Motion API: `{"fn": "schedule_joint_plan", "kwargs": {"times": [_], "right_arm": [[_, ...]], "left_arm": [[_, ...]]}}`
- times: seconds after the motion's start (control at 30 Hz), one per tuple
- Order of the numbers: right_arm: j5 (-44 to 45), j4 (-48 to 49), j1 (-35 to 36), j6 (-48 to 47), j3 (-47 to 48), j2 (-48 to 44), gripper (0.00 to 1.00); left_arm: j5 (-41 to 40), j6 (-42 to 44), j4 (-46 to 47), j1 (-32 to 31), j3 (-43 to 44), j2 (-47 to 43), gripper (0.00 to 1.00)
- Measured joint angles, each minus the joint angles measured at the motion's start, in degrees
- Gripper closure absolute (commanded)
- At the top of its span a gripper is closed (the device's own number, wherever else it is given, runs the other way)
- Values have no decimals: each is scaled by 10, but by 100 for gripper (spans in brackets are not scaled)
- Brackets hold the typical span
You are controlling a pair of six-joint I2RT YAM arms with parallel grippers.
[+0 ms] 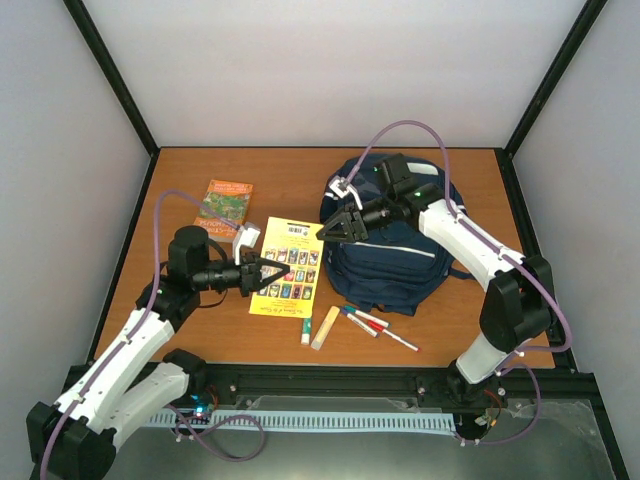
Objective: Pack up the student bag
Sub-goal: Place the book in the student bag.
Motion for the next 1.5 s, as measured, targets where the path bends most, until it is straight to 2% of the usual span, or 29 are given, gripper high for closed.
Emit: {"fn": "schedule_joint_plan", "kwargs": {"times": [0.17, 0.3, 0.47, 0.5, 0.53, 0.57, 0.6, 0.63, 0.8, 0.97, 1.07, 1.33, 1.5], "right_arm": [[-15, 4, -1, 3, -1, 0, 77], [-32, 5, -2, 0, -1, 0, 96], [-58, -3, -5, -12, -1, 0, 97], [-60, -6, -6, -17, -1, -1, 97], [-60, -8, -7, -20, 0, -2, 97], [-59, -12, -8, -25, 0, -3, 97], [-57, -18, -8, -30, 1, -6, 97], [-51, -26, -8, -35, 3, -9, 97], [14, -47, -31, -60, 14, -45, 97], [118, -50, -62, -95, 17, -108, 97], [189, -38, -63, -120, 7, -150, 97], [337, 13, -61, -194, -66, -230, 97], [400, 29, -51, -240, -90, -242, 97]], "left_arm": [[2, 0, 3, 0, 0, -1, 99], [3, 0, 5, 0, 0, -1, 99], [2, 0, 6, 0, 0, -1, 97], [0, 1, 5, 0, 0, -2, 93], [-4, 2, 3, 0, 0, -2, 81], [-11, 4, -2, 0, 0, -1, 62], [-18, 8, -6, 0, 0, -1, 48], [-27, 12, -15, 0, 2, -1, 39], [-103, 15, -66, -1, 28, 0, 19], [-179, -20, -97, -1, 56, 0, 17], [-205, -75, -104, -2, 57, -2, 17], [-270, -307, -81, -2, 45, -35, 12], [-266, -441, -24, -2, 30, -8, 12]]}}
